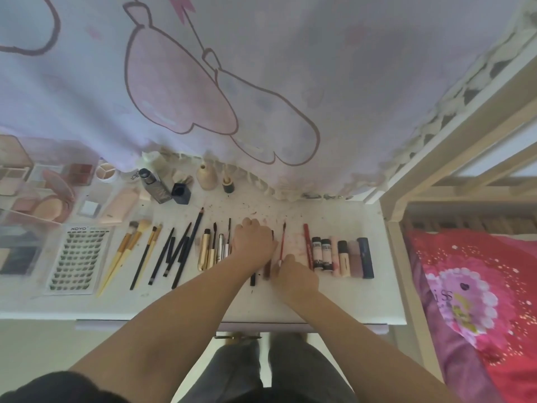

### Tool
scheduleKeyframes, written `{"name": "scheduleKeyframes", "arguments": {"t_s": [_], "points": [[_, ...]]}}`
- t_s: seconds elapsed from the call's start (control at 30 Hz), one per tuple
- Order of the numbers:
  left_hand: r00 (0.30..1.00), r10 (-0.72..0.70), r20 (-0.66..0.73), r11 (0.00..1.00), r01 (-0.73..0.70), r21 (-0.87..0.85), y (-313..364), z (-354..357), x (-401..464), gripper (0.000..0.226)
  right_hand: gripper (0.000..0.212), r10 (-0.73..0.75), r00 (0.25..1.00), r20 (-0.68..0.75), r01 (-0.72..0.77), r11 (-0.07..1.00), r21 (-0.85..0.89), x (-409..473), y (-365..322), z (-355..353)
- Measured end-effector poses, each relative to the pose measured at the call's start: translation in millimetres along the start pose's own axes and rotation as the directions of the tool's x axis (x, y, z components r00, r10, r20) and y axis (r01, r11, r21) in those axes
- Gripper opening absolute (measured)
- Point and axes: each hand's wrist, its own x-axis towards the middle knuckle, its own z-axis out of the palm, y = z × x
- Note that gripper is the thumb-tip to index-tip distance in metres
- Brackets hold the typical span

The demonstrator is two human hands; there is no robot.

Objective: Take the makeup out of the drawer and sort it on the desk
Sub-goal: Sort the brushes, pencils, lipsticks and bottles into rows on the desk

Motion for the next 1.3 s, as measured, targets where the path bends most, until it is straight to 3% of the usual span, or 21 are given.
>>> {"name": "scheduleKeyframes", "arguments": {"t_s": [0.13, 0.23, 0.33, 0.43, 0.57, 0.67, 0.77, 0.9, 1.03, 1.17, 1.3], "points": [[1.0, -0.005, -0.021, 1.0, 0.005, -0.007, -2, 4, -1, 0.045, 0.026, -0.044, 0.999, -0.004, 0.044, 0.999, 0.003, 3, 4, -10], [0.993, -0.024, -0.119, 0.995, 0.013, -0.094, 3, -4, -2, 0.041, 0.036, -0.105, 0.988, -0.117, 0.095, 0.992, -0.085, 19, 23, -46], [0.981, 0.053, -0.185, 0.986, -0.08, -0.144, 29, -11, -10, 0.036, 0.037, -0.078, 0.977, -0.2, 0.059, 0.993, -0.102, 49, 39, -82], [0.992, 0.08, -0.1, 0.983, -0.095, -0.157, 60, -4, -15, 0.037, 0.038, -0.082, 0.991, -0.11, 0.057, 0.976, -0.212, 70, 34, -89], [0.999, 0.043, -0.015, 0.991, -0.045, -0.127, 70, 3, -11, 0.047, 0.028, -0.08, 0.995, -0.059, 0.066, 0.974, -0.217, 77, 28, -85], [1.0, -0.006, 0.0, 0.987, 0.006, -0.158, 66, 1, -10, 0.048, 0.026, -0.09, 0.994, -0.054, 0.085, 0.993, -0.081, 80, 30, -88], [1.0, -0.005, -0.027, 0.976, -0.001, -0.216, 56, -5, -16, 0.042, 0.031, -0.131, 0.991, -0.022, 0.133, 0.971, 0.199, 79, 33, -101], [0.997, 0.069, -0.046, 0.951, -0.08, -0.299, 38, -18, -28, 0.044, 0.028, -0.212, 0.969, 0.126, 0.127, 0.868, 0.48, 52, 37, -123], [0.99, 0.139, -0.027, 0.963, -0.142, -0.229, 26, -34, -46, 0.043, 0.031, -0.288, 0.931, 0.224, 0.061, 0.728, 0.683, 31, 42, -123], [0.977, 0.211, -0.037, 0.958, -0.214, -0.191, 17, -41, -57, 0.042, 0.026, -0.274, 0.919, 0.282, -0.043, 0.644, 0.764, 18, 43, -119], [0.98, 0.197, -0.004, 0.945, -0.191, -0.264, 8, -33, -53, 0.038, 0.025, -0.253, 0.922, 0.293, -0.088, 0.6, 0.795, 10, 42, -117]]}}
